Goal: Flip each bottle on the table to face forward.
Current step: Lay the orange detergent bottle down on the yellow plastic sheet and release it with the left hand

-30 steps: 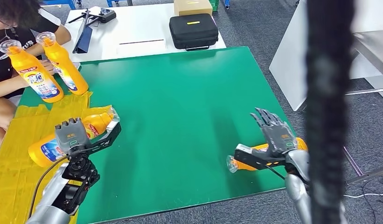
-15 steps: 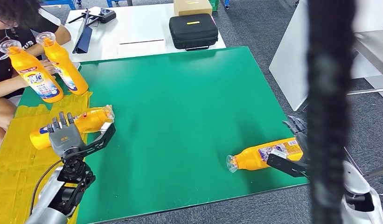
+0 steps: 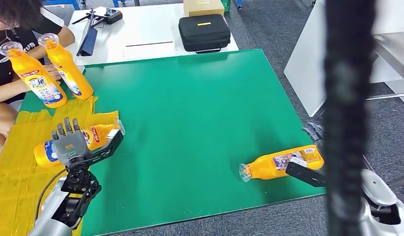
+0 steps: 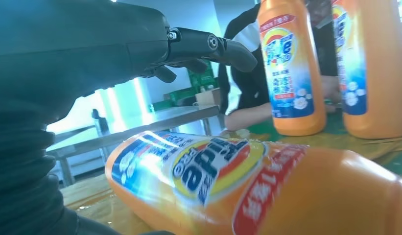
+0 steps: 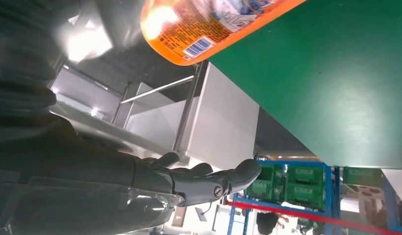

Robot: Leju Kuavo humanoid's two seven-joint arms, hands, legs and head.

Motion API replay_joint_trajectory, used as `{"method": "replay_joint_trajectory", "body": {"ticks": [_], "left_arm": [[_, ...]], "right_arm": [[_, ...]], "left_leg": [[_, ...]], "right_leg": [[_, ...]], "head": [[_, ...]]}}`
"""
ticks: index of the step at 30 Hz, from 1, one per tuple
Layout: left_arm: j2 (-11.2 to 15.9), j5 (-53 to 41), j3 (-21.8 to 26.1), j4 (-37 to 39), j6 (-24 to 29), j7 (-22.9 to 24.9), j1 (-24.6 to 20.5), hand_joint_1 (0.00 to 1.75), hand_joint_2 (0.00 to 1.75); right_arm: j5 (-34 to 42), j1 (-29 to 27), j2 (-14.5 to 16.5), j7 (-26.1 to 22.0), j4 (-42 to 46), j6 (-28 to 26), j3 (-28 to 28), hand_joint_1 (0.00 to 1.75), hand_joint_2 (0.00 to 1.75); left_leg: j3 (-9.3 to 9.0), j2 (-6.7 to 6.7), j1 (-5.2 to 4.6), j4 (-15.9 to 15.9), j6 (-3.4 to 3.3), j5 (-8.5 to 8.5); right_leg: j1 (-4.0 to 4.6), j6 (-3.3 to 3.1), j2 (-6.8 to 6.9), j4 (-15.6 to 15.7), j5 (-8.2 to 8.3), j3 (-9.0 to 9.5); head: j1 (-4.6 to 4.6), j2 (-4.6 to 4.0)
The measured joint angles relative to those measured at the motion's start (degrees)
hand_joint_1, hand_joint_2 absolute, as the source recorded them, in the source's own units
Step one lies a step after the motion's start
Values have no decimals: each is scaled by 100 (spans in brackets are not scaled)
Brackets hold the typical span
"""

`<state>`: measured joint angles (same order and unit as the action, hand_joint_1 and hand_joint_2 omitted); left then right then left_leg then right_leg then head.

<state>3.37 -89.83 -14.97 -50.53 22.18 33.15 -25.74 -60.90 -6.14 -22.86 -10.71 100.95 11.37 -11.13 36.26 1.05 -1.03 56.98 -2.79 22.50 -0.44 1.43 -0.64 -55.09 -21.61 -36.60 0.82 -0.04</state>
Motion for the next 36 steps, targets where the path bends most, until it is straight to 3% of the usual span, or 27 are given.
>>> {"method": "replay_joint_trajectory", "body": {"ticks": [12,22,36], "left_arm": [[-169,0,144,-16,270,-144,37,0,175],[-311,-15,155,-62,280,-130,34,0,175],[-336,-15,163,-53,320,-181,30,0,175]], "right_arm": [[95,52,-284,-266,-386,717,-260,0,175],[-138,639,-281,-121,-1400,576,319,0,175],[-272,853,-248,-28,-1751,451,654,0,175]], "left_leg": [[1,-6,0,0,0,1],[0,-7,0,0,-1,-3],[1,-6,0,0,-1,-1]], "right_leg": [[0,0,-1,0,1,1],[1,1,-1,0,2,2],[0,1,-1,0,2,2]], "head": [[0,0],[0,0],[1,0]]}}
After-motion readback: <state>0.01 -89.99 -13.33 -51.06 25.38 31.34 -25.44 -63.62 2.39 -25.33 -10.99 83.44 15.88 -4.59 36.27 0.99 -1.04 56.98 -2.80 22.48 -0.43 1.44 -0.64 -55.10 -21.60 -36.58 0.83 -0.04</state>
